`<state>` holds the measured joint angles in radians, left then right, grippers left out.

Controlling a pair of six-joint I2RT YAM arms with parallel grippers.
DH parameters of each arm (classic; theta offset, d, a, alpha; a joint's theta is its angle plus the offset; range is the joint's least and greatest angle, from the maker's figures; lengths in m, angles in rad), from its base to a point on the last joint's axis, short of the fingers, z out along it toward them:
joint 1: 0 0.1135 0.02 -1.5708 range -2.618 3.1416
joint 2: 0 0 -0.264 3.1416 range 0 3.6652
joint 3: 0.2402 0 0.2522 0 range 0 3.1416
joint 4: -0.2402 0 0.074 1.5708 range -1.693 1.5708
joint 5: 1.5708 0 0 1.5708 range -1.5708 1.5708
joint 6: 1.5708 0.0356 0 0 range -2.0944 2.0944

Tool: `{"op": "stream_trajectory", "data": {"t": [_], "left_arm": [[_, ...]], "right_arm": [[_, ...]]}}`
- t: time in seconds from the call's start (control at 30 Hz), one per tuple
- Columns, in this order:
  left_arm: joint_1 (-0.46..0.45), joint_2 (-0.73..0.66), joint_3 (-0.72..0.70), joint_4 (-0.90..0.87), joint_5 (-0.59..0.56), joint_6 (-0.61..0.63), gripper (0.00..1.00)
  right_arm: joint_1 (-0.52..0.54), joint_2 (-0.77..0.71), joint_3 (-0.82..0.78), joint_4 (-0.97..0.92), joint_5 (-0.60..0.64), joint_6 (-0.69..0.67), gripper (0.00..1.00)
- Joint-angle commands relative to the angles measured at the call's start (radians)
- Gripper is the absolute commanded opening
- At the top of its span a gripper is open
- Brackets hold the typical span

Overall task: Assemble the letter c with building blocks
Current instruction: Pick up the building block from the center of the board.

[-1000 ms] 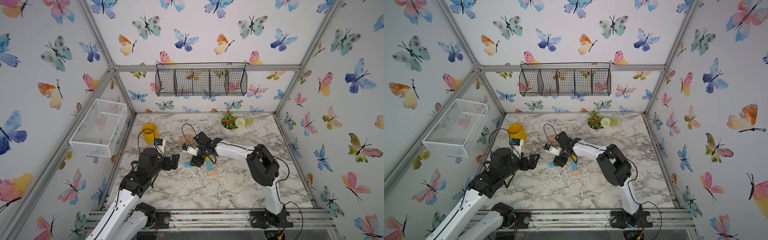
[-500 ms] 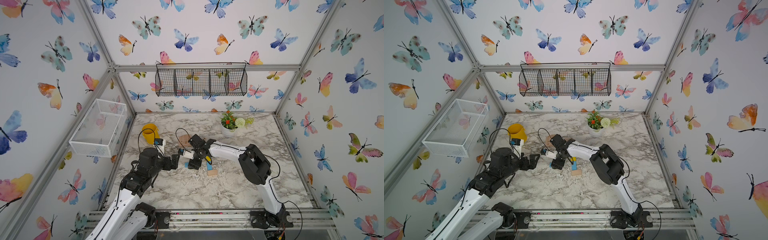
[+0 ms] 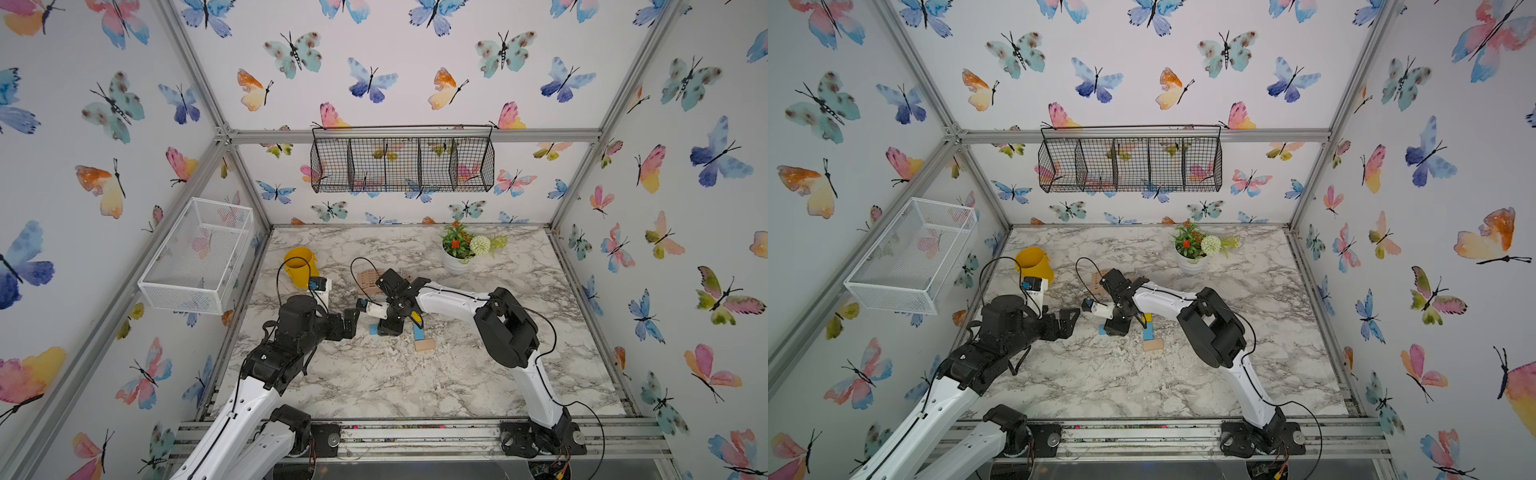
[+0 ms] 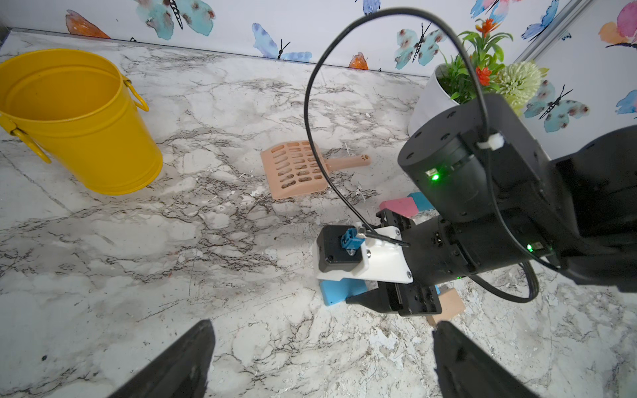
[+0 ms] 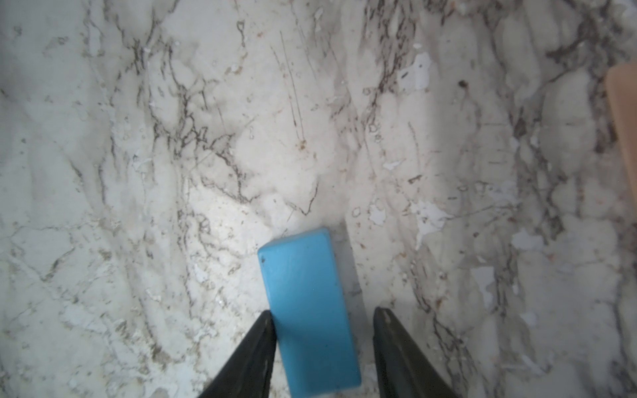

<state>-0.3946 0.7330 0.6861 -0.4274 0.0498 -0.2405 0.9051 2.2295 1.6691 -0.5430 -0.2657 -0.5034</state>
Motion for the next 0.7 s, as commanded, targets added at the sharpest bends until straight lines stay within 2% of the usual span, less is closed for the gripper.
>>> {"op": "stream_trajectory", "data": {"t": [0.0,0.13,0.27,0.67], "left_arm": [[0.004,-0.007,-0.005,0.003,0.009,0.0,1.0],[0.004,-0.007,-0.006,0.003,0.008,0.0,1.0],[0.005,-0.007,-0.006,0.004,0.008,0.001,1.0],[0.004,-0.024,-0.007,0.004,0.006,0.001,1.0]], "right_arm": [[0.008,0.026,0.012,-0.038,-0.021,-0.023,0.44],[0.008,0.001,-0.011,-0.041,-0.031,-0.045,0.33],[0.006,-0.055,-0.071,-0.028,-0.024,-0.052,0.29],[-0.036,-0.276,-0.299,-0.02,-0.009,-0.047,0.27]]}}
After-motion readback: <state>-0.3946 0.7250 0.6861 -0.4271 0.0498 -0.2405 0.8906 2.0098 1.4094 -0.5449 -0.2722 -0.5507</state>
